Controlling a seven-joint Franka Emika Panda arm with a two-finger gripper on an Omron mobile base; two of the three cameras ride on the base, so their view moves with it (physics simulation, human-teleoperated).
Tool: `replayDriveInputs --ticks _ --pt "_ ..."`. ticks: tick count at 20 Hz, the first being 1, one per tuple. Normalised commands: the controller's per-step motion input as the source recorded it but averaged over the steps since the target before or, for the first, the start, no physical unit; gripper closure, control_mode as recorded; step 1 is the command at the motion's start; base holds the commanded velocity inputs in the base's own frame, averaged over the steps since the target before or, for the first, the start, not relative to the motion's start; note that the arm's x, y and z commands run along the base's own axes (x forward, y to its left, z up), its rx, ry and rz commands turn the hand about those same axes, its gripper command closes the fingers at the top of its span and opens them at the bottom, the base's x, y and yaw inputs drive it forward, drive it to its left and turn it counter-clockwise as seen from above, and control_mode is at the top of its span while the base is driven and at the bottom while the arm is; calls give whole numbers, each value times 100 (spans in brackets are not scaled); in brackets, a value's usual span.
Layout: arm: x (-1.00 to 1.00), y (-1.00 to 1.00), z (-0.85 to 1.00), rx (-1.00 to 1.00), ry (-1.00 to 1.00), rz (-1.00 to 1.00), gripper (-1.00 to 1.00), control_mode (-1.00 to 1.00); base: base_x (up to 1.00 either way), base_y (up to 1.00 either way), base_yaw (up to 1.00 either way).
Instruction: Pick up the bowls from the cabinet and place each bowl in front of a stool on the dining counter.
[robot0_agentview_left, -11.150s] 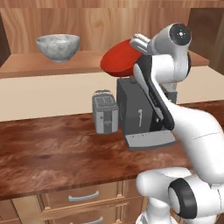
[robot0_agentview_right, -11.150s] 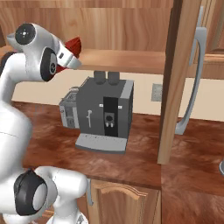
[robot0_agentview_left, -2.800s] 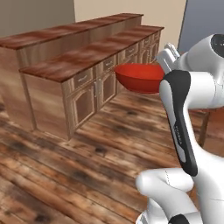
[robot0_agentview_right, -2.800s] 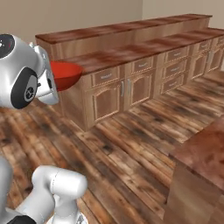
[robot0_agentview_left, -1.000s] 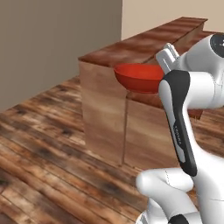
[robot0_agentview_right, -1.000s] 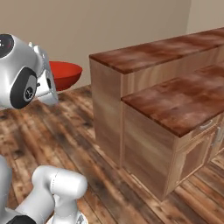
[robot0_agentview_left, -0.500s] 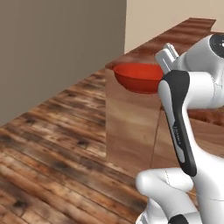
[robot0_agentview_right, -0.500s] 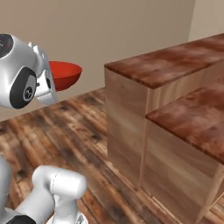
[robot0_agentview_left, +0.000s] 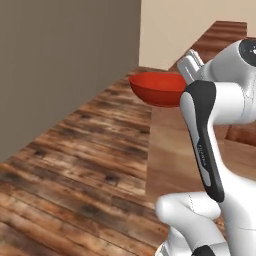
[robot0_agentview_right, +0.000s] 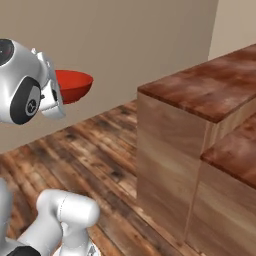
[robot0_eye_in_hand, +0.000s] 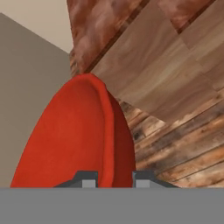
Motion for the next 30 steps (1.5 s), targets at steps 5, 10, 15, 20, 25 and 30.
replayDriveInputs --ticks 5,10,15,20,25,30 --pt "0 0 0 0 0 0 100 100 96 66 -23" --pt "0 0 0 0 0 0 100 100 75 48 -22" --pt "0 0 0 0 0 0 100 100 67 36 -23" --pt "0 0 0 0 0 0 100 100 62 27 -24" --pt "0 0 0 0 0 0 100 100 64 22 -27" --pt "0 0 0 0 0 0 100 100 72 25 -28"
